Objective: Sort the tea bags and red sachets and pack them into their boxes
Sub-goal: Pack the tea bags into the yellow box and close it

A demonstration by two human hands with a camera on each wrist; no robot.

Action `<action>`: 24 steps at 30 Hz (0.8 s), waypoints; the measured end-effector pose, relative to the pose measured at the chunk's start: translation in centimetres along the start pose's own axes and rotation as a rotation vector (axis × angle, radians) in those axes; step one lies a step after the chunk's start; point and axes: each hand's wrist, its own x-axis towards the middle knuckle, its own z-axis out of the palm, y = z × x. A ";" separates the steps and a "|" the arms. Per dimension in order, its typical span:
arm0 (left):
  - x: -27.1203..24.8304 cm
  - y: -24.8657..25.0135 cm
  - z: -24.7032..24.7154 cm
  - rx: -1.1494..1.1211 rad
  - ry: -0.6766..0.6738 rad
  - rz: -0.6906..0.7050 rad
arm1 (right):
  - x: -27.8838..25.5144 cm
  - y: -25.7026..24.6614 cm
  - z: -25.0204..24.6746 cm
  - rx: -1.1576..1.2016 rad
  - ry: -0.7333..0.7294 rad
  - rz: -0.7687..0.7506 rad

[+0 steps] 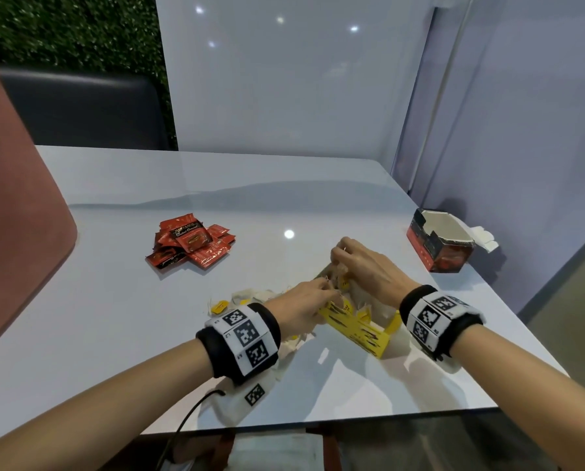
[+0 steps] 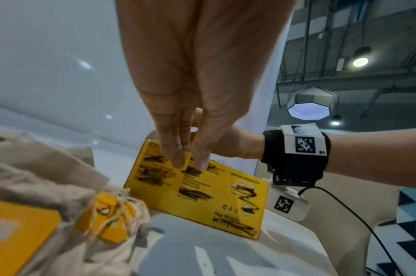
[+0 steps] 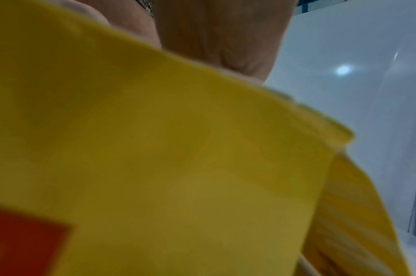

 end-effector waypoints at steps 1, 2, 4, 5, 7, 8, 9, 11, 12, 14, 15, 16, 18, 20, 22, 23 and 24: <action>0.0 0.0 -0.1 -0.013 0.001 -0.004 | 0.2 -0.1 -0.2 0.000 0.005 0.012; 0.0 0.0 -0.1 -0.026 0.002 -0.006 | 0.3 -0.1 -0.4 0.015 0.005 0.039; -0.5 0.0 -0.5 -0.084 0.010 -0.014 | 0.3 0.4 -1.3 0.150 0.057 0.118; -1.0 0.0 -0.9 -0.129 0.030 -0.023 | 0.1 0.6 -1.8 0.247 0.124 0.147; -2.6 -0.4 -2.1 -0.202 0.117 -0.041 | -1.0 1.2 -3.2 0.335 0.163 0.186; -3.6 -0.8 -2.8 -0.226 0.165 -0.050 | -1.8 1.4 -4.0 0.305 0.080 0.187; -4.7 -1.3 -3.5 -0.246 0.205 -0.061 | -2.6 1.4 -4.6 0.254 -0.056 0.171; -6.9 -2.6 -4.7 -0.257 0.252 -0.098 | -4.0 0.9 -5.1 0.155 -0.353 0.151; -7.8 -3.2 -5.1 -0.253 0.258 -0.117 | -4.5 0.7 -4.9 0.115 -0.464 0.157; -9.3 -4.0 -5.5 -0.244 0.263 -0.139 | -4.8 0.3 -4.1 0.060 -0.597 0.158; -9.8 -4.1 -5.6 -0.238 0.260 -0.143 | -4.7 0.2 -3.6 0.069 -0.629 0.149; -10.3 -4.1 -5.6 -0.238 0.255 -0.144 | -4.5 0.1 -3.1 0.100 -0.652 0.140; -11.2 -4.2 -5.6 -0.265 0.243 -0.148 | -4.0 -0.3 -2.6 0.159 -0.695 0.119; -11.8 -4.8 -5.5 -0.265 0.242 -0.173 | -3.6 -0.4 -2.5 0.168 -0.702 0.094; -12.3 -6.1 -5.2 -0.214 0.246 -0.235 | -3.3 -0.5 -2.1 0.181 -0.681 0.064; -12.4 -6.7 -4.9 -0.175 0.238 -0.270 | -3.3 -0.5 -1.9 0.181 -0.674 0.053; -12.4 -7.3 -4.7 -0.134 0.218 -0.297 | -3.4 -0.6 -1.6 0.170 -0.670 0.036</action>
